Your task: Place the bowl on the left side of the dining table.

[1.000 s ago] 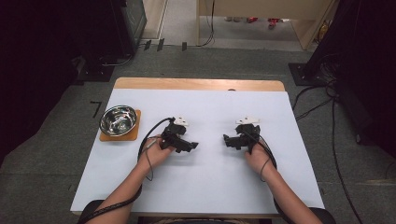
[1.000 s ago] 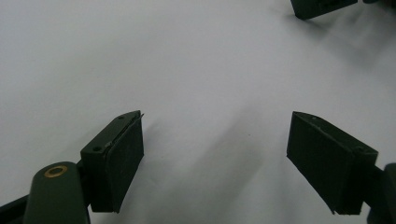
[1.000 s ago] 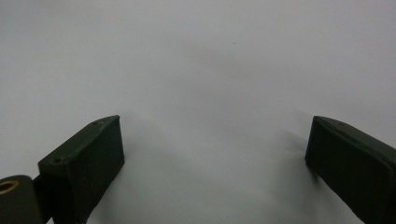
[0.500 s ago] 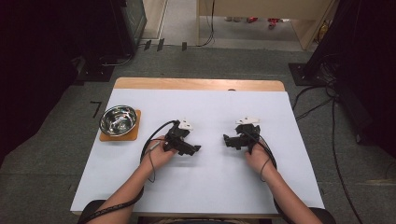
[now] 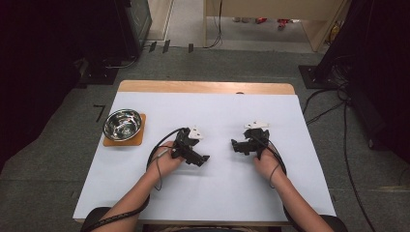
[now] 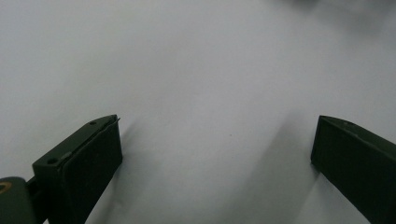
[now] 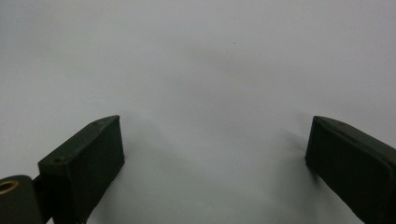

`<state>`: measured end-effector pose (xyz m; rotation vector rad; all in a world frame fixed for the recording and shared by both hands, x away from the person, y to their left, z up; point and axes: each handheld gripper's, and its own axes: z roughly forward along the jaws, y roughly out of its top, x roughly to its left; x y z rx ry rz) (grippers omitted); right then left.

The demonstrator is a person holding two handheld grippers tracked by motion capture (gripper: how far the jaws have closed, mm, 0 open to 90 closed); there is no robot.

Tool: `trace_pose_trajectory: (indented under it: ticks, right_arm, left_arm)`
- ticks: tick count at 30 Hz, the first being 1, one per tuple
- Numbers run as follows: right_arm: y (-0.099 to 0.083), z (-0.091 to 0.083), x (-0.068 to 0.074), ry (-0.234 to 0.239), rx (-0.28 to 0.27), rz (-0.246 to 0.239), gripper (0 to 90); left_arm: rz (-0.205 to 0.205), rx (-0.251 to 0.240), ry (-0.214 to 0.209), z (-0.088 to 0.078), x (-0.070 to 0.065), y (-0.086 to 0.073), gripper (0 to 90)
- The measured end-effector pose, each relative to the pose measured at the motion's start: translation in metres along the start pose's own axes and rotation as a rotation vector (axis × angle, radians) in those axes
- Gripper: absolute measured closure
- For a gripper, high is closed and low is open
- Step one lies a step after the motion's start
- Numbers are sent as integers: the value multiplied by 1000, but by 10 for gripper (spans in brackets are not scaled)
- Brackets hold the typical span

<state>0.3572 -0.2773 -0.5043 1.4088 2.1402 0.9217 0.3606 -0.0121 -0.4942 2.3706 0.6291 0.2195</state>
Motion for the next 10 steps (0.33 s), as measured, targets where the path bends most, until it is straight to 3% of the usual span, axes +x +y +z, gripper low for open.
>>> trace_pose_trajectory:
  ticks: [10]
  right_arm:
    - [0,0,0,0,0,0,41]
  left_arm:
    - [16,-43,-15,1,0,-6,0]
